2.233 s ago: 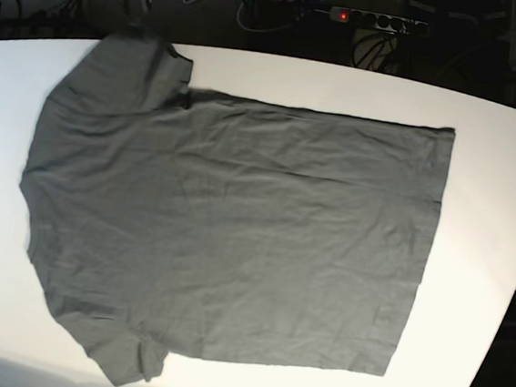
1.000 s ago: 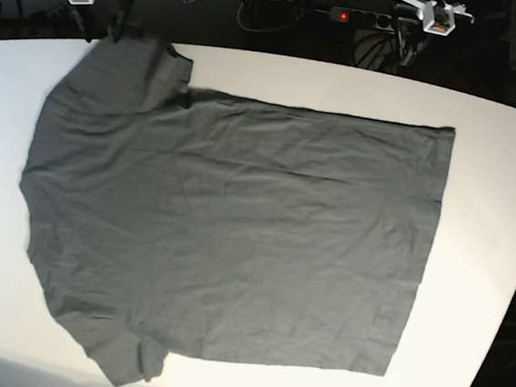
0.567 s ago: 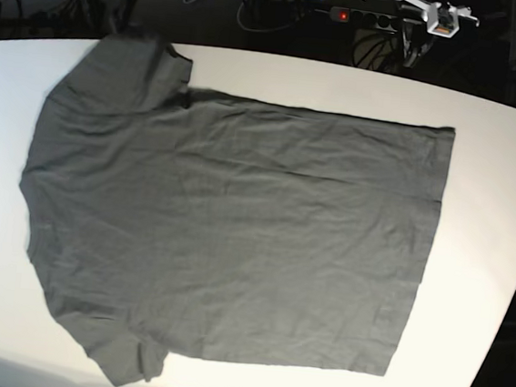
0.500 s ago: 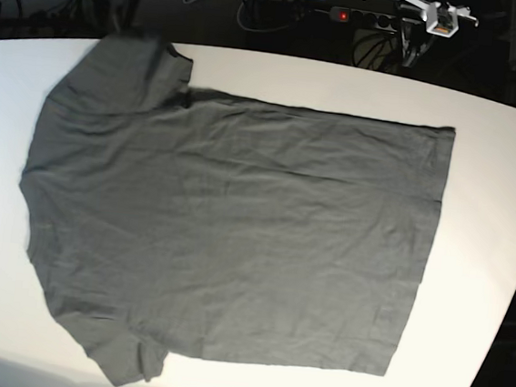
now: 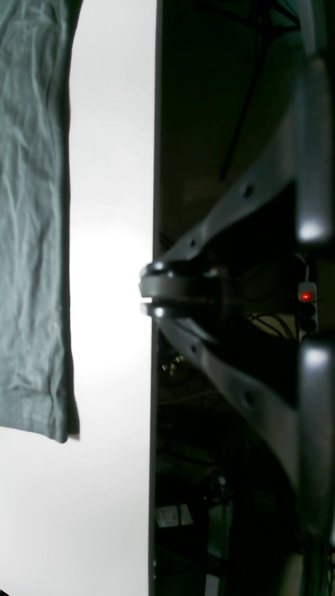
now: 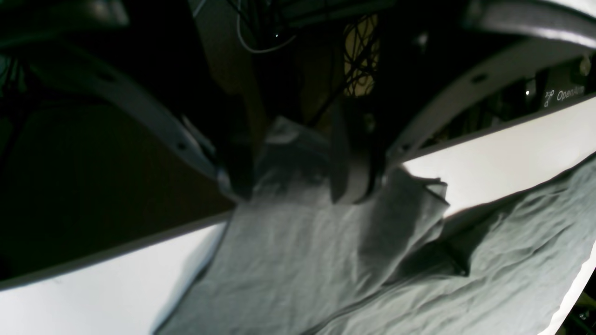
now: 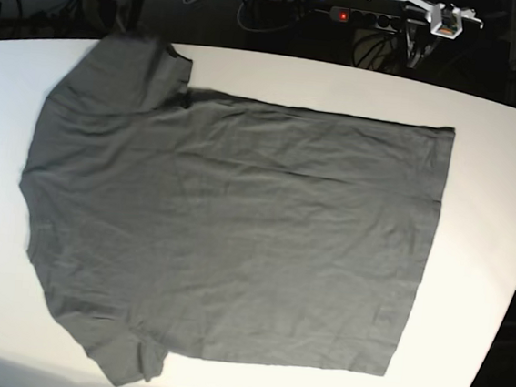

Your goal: Fold the T-shirt properly

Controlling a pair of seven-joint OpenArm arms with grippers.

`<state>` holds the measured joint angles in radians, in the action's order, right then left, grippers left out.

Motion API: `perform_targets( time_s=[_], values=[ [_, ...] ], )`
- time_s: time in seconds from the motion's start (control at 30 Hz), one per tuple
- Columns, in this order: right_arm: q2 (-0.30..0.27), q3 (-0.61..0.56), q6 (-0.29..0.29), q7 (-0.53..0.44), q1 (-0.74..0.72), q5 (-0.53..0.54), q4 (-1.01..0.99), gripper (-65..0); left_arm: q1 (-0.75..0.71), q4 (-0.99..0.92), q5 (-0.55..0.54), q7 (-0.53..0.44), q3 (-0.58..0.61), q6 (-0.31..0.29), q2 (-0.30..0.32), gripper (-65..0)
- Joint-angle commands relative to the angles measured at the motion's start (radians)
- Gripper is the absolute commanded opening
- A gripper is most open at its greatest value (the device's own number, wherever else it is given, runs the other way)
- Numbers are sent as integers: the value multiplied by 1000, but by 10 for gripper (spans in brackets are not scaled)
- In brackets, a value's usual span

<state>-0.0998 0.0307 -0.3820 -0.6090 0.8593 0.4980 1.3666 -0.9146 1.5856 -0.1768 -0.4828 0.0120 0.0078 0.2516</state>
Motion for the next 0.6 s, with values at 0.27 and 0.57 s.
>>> perform_targets(
  time_s=[0.27,0.57],
  values=[
    [-33,5,-10,-27,-12,6,-14,-194,-21,12,6,-30,-1,-1,5,-638],
    [-58,47,-19,-25,-31,110,-82,-190,-18,12,6,-30,-1,1,5,-638]
  ],
)
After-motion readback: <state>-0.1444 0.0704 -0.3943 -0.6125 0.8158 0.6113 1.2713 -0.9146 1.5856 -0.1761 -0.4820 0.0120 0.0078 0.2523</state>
